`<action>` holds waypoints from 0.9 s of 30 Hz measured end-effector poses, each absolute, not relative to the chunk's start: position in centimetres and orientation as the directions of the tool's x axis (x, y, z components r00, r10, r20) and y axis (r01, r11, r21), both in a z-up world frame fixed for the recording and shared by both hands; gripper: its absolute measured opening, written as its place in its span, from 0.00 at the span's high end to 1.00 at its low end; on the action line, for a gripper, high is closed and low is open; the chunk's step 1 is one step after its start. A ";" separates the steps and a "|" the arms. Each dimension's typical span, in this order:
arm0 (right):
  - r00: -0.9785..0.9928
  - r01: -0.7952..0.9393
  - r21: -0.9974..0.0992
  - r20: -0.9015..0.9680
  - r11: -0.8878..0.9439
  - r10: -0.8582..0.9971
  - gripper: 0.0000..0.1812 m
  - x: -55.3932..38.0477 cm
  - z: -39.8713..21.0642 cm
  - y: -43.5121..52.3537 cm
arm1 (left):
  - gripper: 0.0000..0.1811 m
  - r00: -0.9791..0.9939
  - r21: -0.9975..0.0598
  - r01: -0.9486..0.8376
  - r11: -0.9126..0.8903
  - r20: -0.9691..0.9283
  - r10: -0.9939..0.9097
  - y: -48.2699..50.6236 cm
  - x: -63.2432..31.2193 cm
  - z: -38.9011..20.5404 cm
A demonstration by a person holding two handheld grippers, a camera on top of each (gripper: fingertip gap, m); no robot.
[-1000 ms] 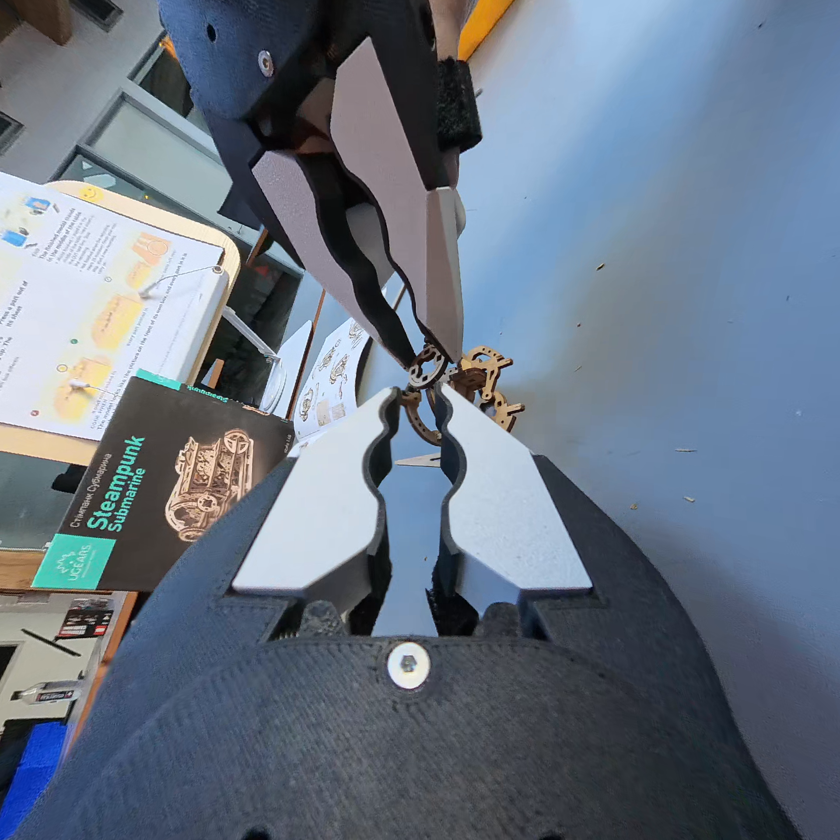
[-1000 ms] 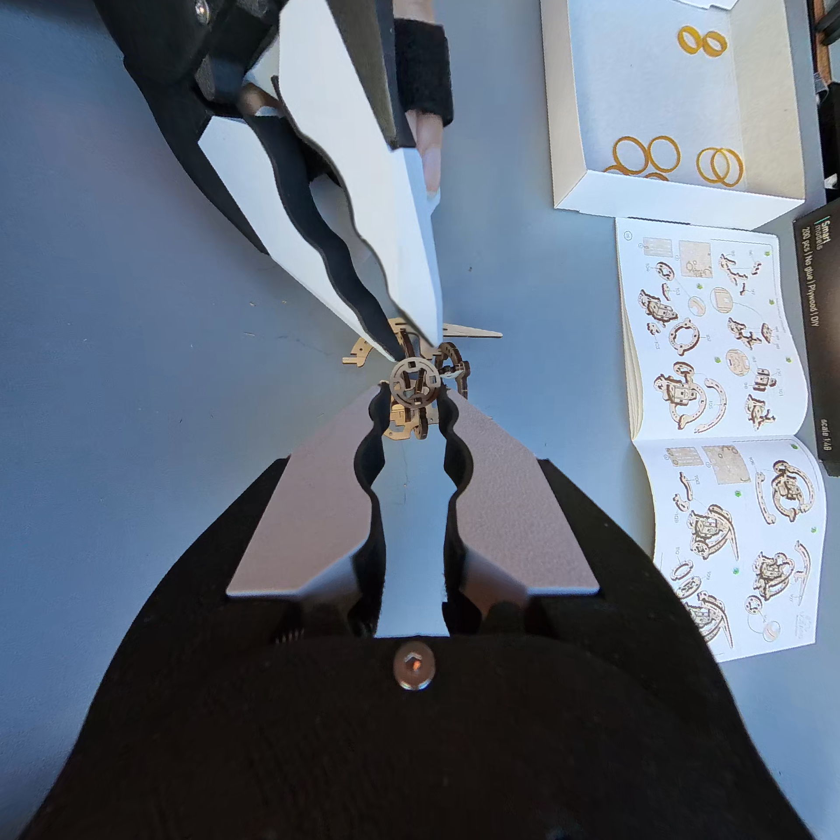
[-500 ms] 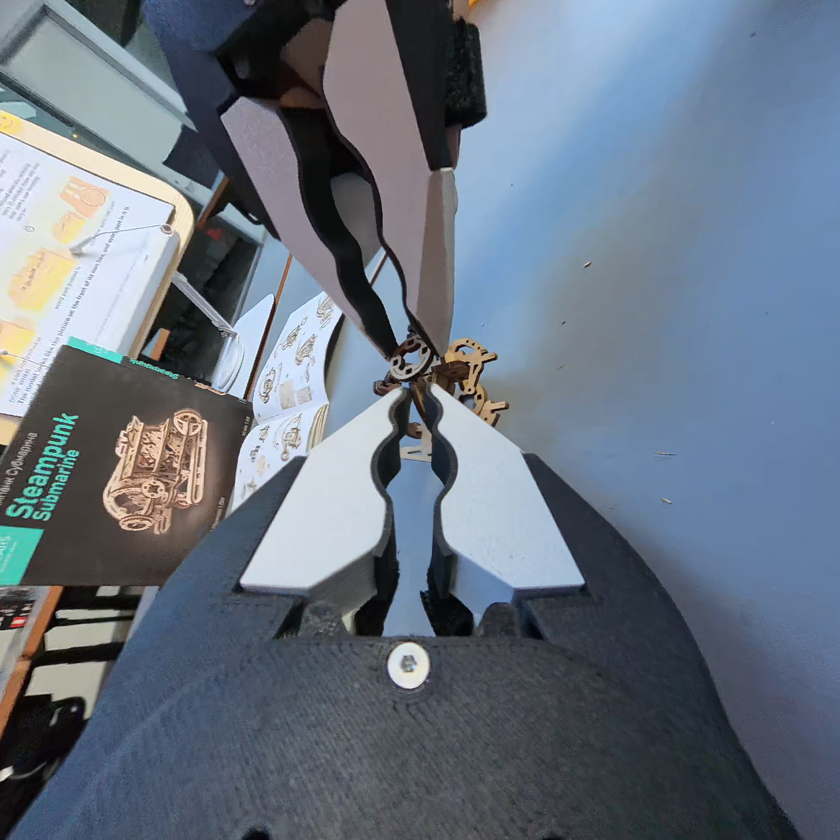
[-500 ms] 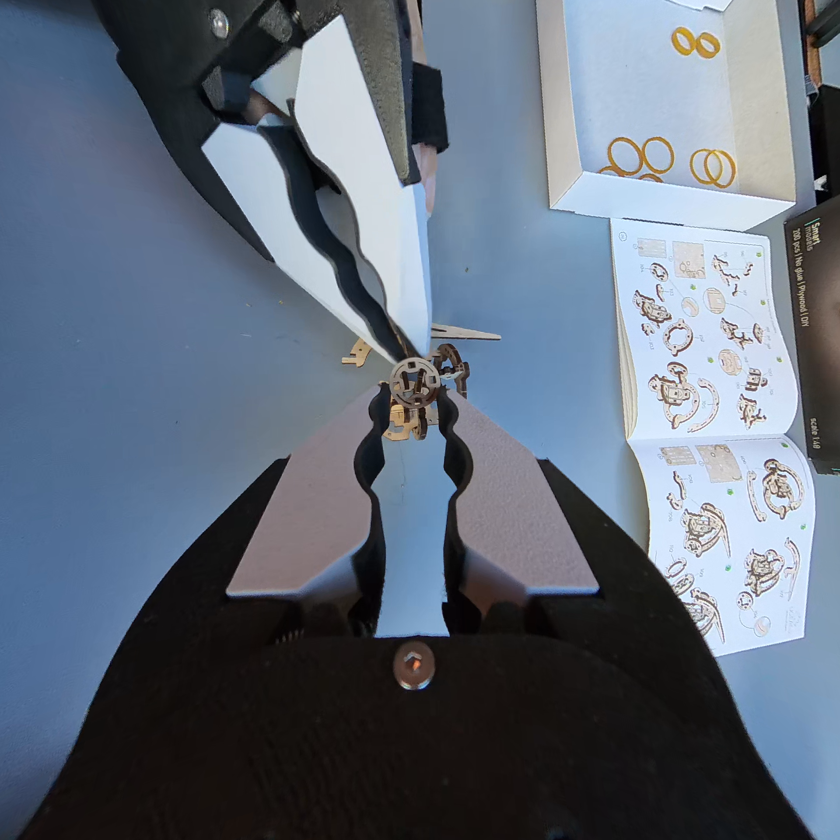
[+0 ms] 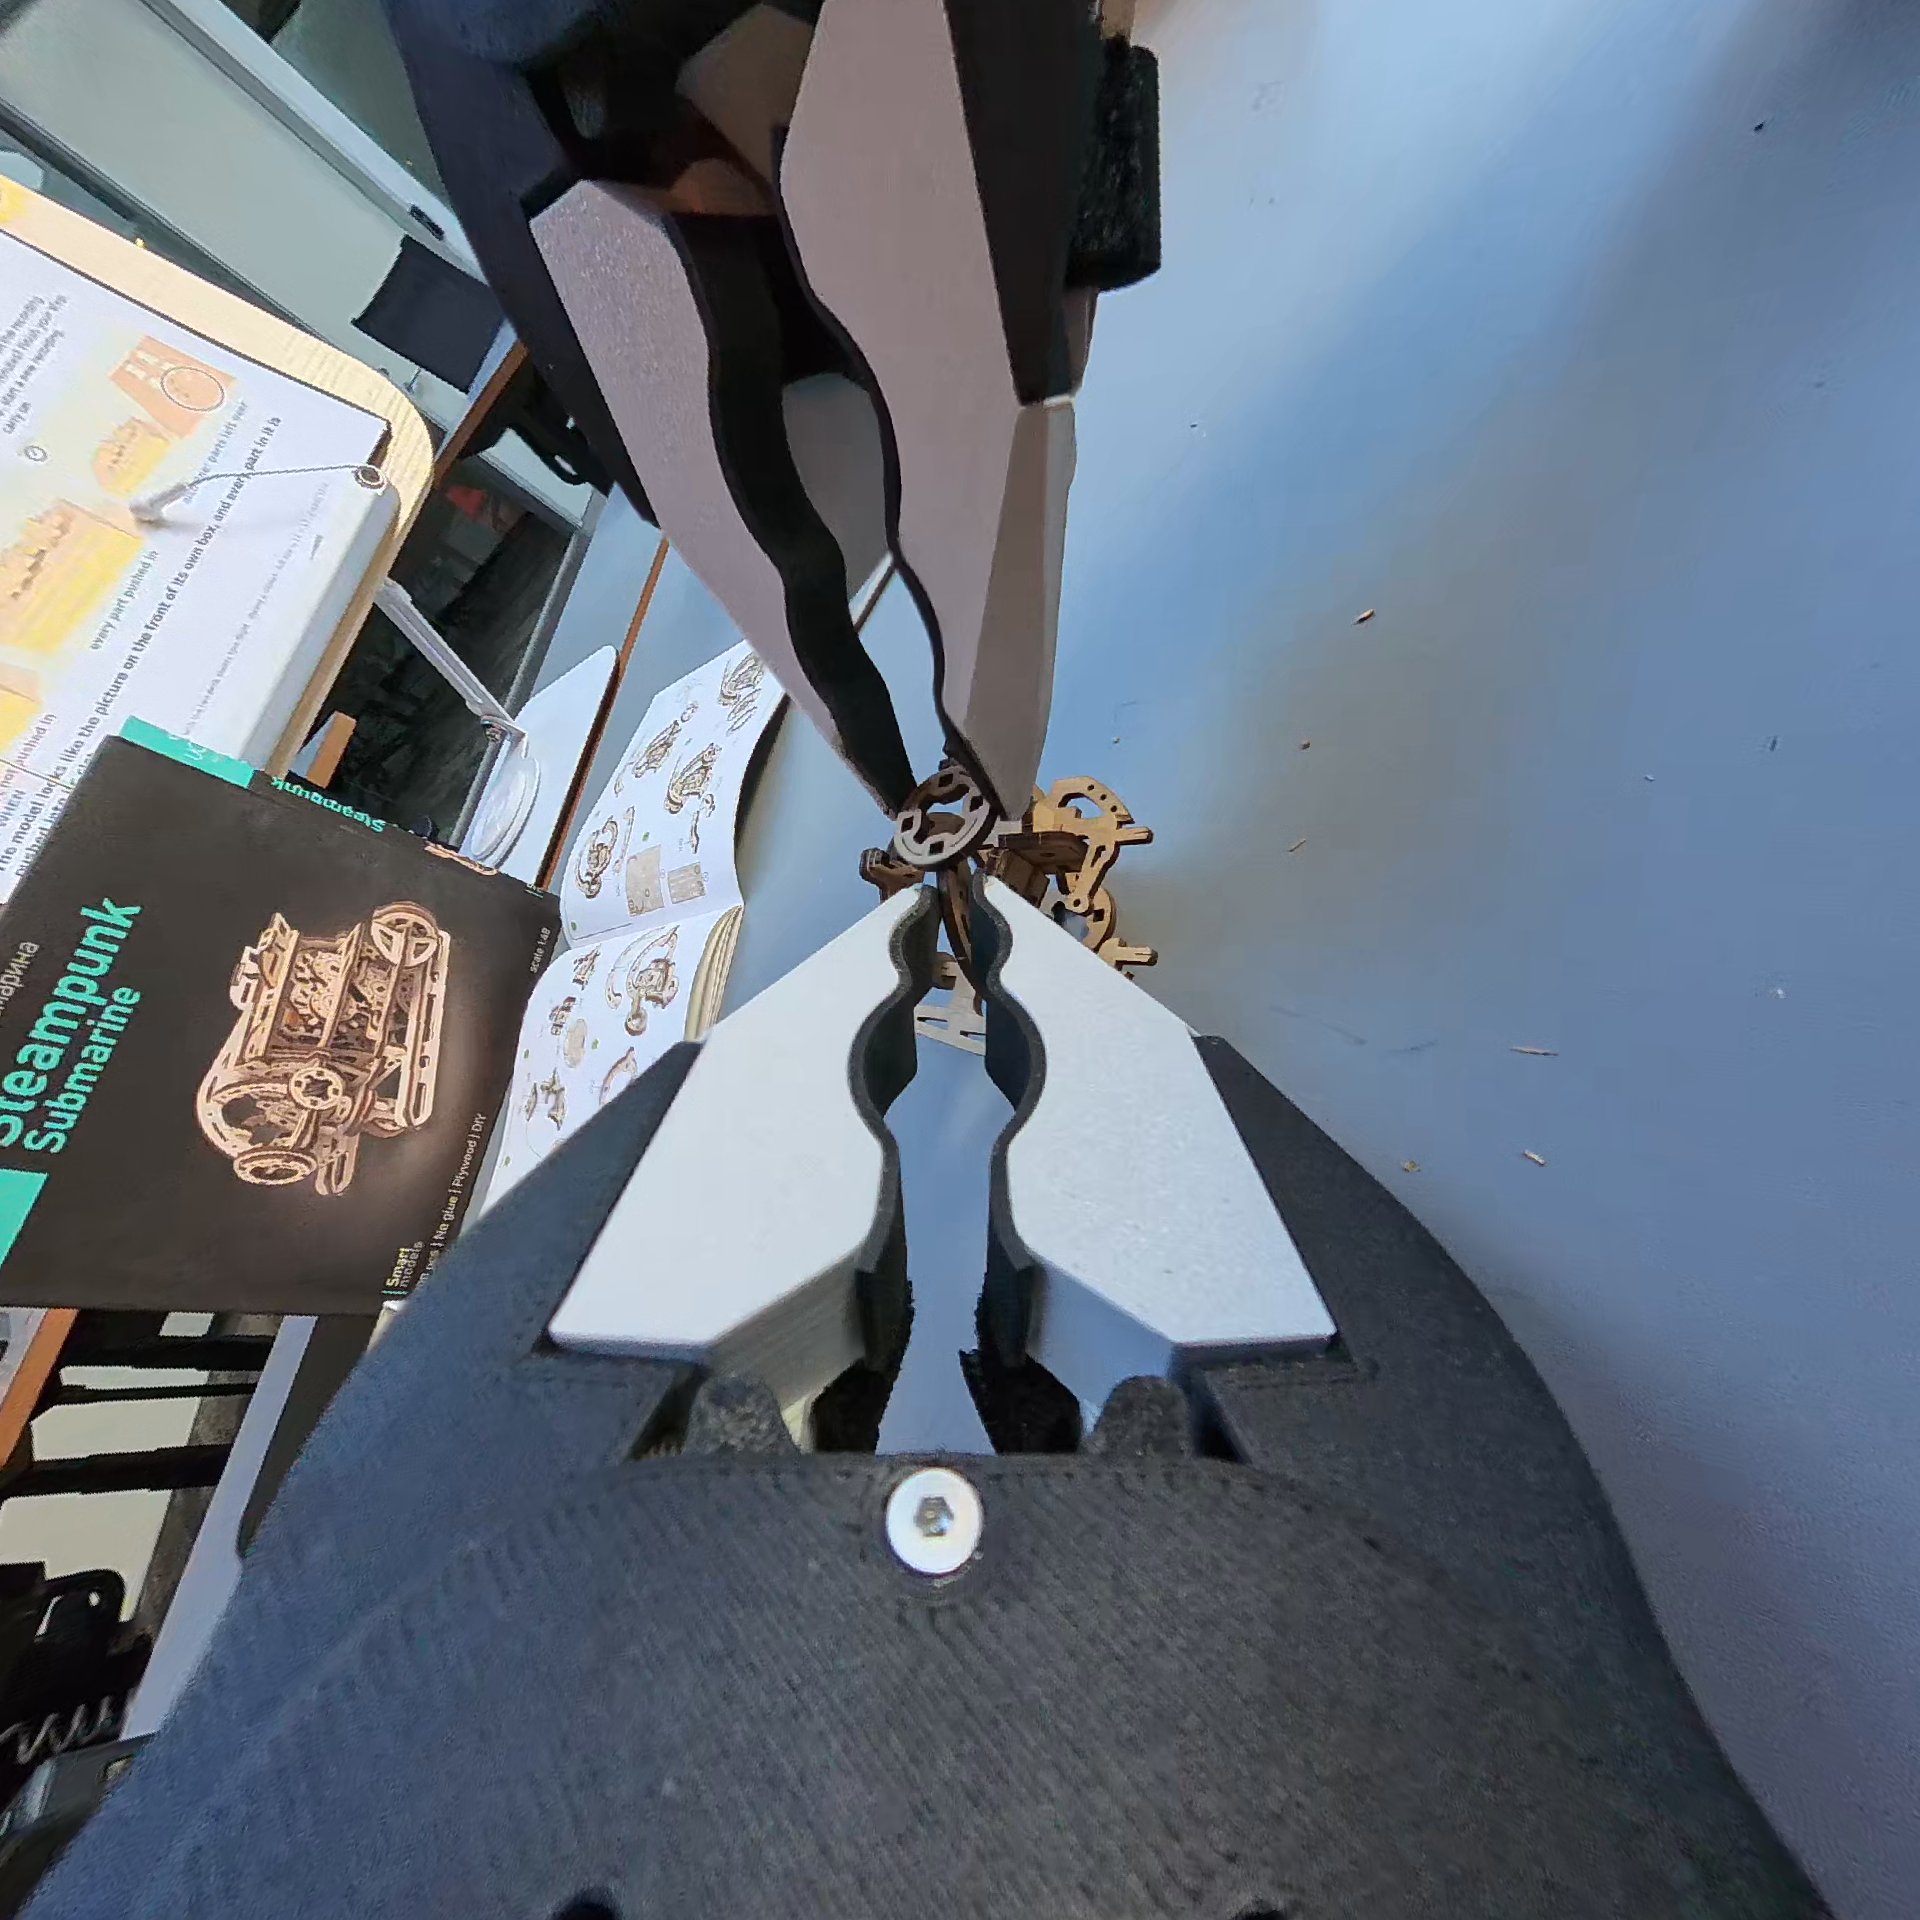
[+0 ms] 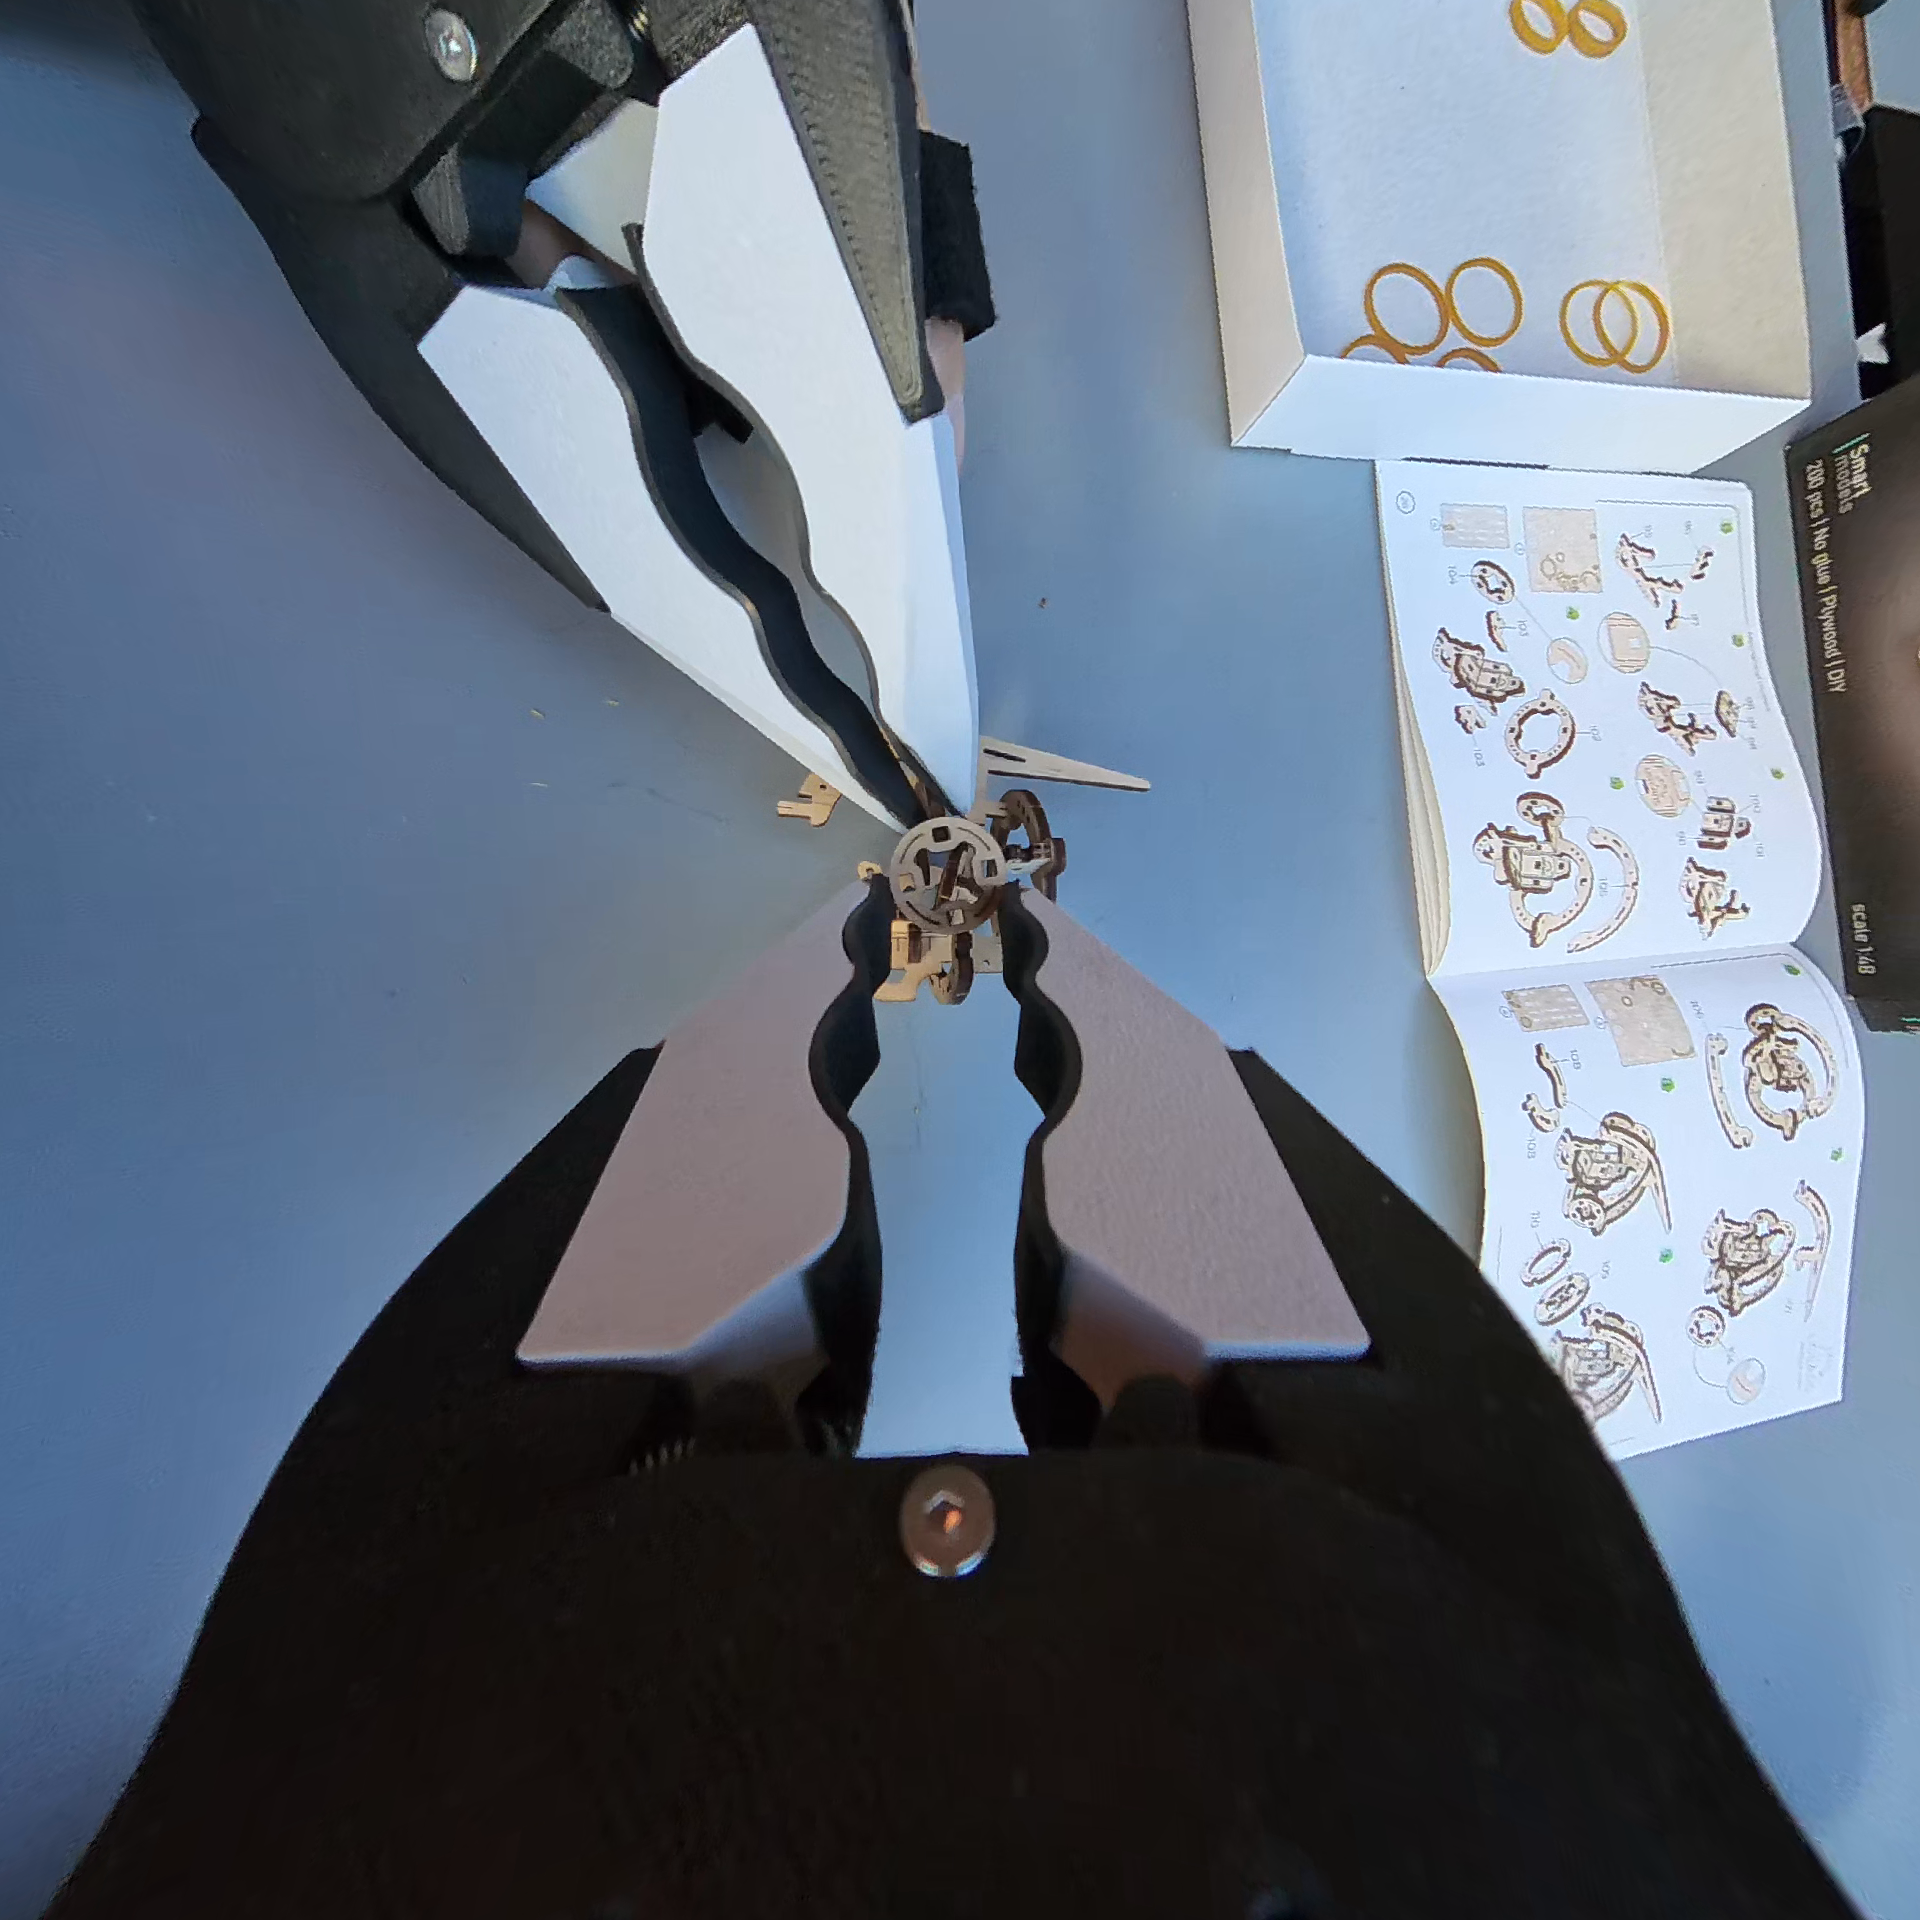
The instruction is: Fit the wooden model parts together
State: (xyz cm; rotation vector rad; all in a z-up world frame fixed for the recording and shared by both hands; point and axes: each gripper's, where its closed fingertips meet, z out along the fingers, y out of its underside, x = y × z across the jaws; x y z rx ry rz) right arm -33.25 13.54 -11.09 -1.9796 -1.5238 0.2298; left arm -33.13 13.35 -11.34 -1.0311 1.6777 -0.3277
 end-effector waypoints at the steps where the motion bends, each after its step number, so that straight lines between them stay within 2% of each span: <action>1: 0.322 0.811 -0.566 0.225 -0.146 0.920 0.89 -33.2 -11.1 13.5 | 0.98 -0.035 -0.661 -0.462 0.591 -0.653 -0.757 13.4 -33.1 -11.3; 11: 0.328 0.816 -0.556 0.220 -0.159 0.919 0.89 -33.2 -11.1 13.5 | 0.88 0.012 -0.570 -0.433 0.698 -0.778 -0.629 13.6 -32.9 -10.2; 21: 0.331 0.812 -0.560 0.208 -0.165 0.921 0.89 -33.2 -11.1 13.5 | 0.89 -0.080 -0.251 -0.498 0.830 -0.940 -0.333 13.7 -32.4 -11.3; 27: 0.332 0.811 -0.561 0.205 -0.167 0.921 0.89 -33.2 -11.1 13.5 | 0.93 -0.078 -0.126 -0.497 0.858 -0.979 -0.189 13.5 -32.0 -11.0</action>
